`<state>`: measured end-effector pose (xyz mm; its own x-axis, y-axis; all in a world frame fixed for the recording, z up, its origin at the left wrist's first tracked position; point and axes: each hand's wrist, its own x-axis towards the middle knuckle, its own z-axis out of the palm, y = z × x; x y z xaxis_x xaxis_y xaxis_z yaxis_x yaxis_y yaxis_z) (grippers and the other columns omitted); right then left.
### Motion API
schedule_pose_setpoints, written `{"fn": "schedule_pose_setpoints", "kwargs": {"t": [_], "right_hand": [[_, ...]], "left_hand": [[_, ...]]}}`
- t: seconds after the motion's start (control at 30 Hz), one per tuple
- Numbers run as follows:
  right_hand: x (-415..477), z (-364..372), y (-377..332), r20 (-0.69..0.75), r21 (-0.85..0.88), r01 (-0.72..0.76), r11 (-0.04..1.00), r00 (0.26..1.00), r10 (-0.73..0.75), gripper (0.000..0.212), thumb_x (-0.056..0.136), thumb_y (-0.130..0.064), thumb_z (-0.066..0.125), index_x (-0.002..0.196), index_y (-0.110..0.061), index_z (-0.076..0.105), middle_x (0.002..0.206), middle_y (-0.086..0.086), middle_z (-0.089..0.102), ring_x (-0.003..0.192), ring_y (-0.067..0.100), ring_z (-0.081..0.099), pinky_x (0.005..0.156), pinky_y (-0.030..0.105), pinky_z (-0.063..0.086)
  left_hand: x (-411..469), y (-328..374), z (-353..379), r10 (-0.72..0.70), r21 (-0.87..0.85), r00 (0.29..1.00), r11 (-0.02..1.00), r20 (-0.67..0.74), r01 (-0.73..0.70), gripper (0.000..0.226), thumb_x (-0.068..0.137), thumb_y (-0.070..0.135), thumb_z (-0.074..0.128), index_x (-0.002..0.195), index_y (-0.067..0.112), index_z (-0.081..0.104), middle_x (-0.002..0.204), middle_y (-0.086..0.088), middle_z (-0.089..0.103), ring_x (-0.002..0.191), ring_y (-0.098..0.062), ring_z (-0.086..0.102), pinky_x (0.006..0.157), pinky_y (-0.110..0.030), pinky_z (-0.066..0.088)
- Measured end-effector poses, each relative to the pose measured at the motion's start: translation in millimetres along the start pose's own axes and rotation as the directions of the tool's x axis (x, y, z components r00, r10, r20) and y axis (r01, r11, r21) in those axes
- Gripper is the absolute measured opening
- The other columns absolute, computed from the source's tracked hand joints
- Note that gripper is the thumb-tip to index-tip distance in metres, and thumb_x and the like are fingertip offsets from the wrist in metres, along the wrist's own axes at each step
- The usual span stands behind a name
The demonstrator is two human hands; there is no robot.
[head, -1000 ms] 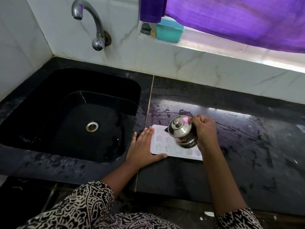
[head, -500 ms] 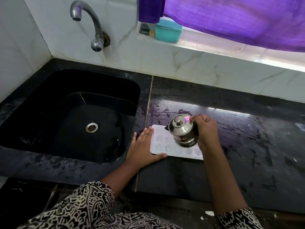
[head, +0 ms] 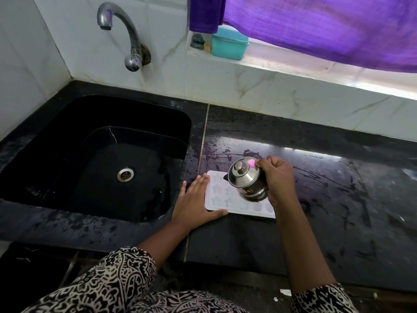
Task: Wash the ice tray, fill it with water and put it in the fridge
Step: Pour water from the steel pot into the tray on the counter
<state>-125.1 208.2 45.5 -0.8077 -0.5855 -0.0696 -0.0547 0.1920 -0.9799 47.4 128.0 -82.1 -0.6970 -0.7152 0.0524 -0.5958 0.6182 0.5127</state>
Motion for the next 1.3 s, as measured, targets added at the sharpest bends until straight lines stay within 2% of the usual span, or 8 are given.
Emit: {"fn": "schedule_pose_setpoints", "kwargs": {"t": [0.07,0.2,0.4,0.63,0.8,1.03,1.23,1.3], "right_hand": [[0.7,-1.5,0.2,0.000,0.015,-0.002,1.000,1.000,0.002,0.029,0.080,-0.007,0.063,0.057,-0.014,0.047,0.059,0.007,0.047,0.059,0.017,0.047,0.059,0.031,0.045],[3.9,-7.8,0.5,-0.001,0.103,-0.044,0.994,0.999,0.044,0.033,0.080,-0.006,0.062,0.055,-0.017,0.045,0.049,-0.005,0.045,0.046,0.005,0.043,0.048,0.020,0.040],[7.6,-19.8,-0.6,-0.017,0.243,-0.081,0.967,0.996,0.088,0.028,0.081,-0.004,0.059,0.057,-0.015,0.049,0.045,-0.008,0.046,0.044,0.003,0.044,0.044,0.014,0.039],[8.7,-30.0,5.0,-0.055,0.116,-0.031,0.993,0.998,0.038,0.030,0.080,-0.006,0.061,0.056,-0.017,0.046,0.049,-0.004,0.044,0.048,0.007,0.043,0.049,0.021,0.041],[9.3,-33.0,8.7,-0.068,0.038,0.016,0.999,0.998,-0.013,0.035,0.078,-0.008,0.063,0.051,-0.019,0.045,0.044,-0.009,0.044,0.043,0.002,0.043,0.043,0.016,0.041],[10.2,-33.9,9.7,-0.070,-0.024,0.073,0.997,0.995,-0.075,0.031,0.078,-0.007,0.063,0.054,-0.016,0.046,0.050,0.000,0.044,0.050,0.011,0.044,0.050,0.023,0.042],[9.7,-36.0,9.0,-0.072,-0.043,0.092,0.995,0.993,-0.095,0.030,0.079,-0.008,0.064,0.055,-0.015,0.046,0.050,-0.001,0.043,0.047,0.007,0.042,0.046,0.017,0.042],[9.6,-36.7,8.3,-0.078,-0.044,0.098,0.994,0.992,-0.101,0.031,0.078,-0.008,0.064,0.054,-0.015,0.045,0.048,-0.002,0.041,0.047,0.009,0.040,0.046,0.019,0.041]], "left_hand": [[-0.1,0.0,0.4,0.002,0.000,1.000,1.000,0.001,-0.002,0.118,0.065,0.088,0.045,0.155,0.021,0.011,0.163,0.009,0.011,0.148,-0.005,0.006,0.118,-0.037,-0.007],[0.1,0.4,-0.3,0.000,-0.008,1.000,1.000,0.004,0.000,0.116,0.066,0.086,0.049,0.155,0.021,0.011,0.163,0.009,0.012,0.148,-0.005,0.006,0.118,-0.038,-0.007],[-0.2,1.3,-0.8,0.002,0.001,1.000,1.000,0.002,-0.002,0.115,0.068,0.084,0.051,0.155,0.020,0.012,0.163,0.009,0.012,0.149,-0.006,0.007,0.119,-0.040,-0.004],[0.8,-0.1,2.3,0.003,0.009,1.000,1.000,-0.013,-0.003,0.118,0.063,0.089,0.042,0.154,0.021,0.013,0.162,0.009,0.015,0.148,-0.006,0.009,0.120,-0.040,-0.001],[1.1,-0.9,3.2,0.002,0.014,1.000,1.000,-0.020,-0.002,0.121,0.059,0.091,0.036,0.154,0.021,0.013,0.162,0.009,0.015,0.148,-0.006,0.009,0.119,-0.039,-0.002],[0.7,-0.8,2.2,0.004,0.010,1.000,1.000,-0.014,-0.004,0.116,0.066,0.087,0.048,0.155,0.020,0.013,0.162,0.009,0.015,0.148,-0.006,0.009,0.119,-0.039,-0.002],[0.8,-1.4,2.9,0.005,0.005,1.000,1.000,-0.013,-0.005,0.116,0.065,0.087,0.047,0.154,0.020,0.013,0.162,0.008,0.015,0.148,-0.006,0.010,0.119,-0.039,-0.002],[1.3,-1.3,3.3,0.001,0.008,1.000,1.000,-0.007,-0.001,0.117,0.065,0.088,0.046,0.154,0.021,0.013,0.162,0.009,0.014,0.148,-0.006,0.009,0.119,-0.039,-0.002]]}}
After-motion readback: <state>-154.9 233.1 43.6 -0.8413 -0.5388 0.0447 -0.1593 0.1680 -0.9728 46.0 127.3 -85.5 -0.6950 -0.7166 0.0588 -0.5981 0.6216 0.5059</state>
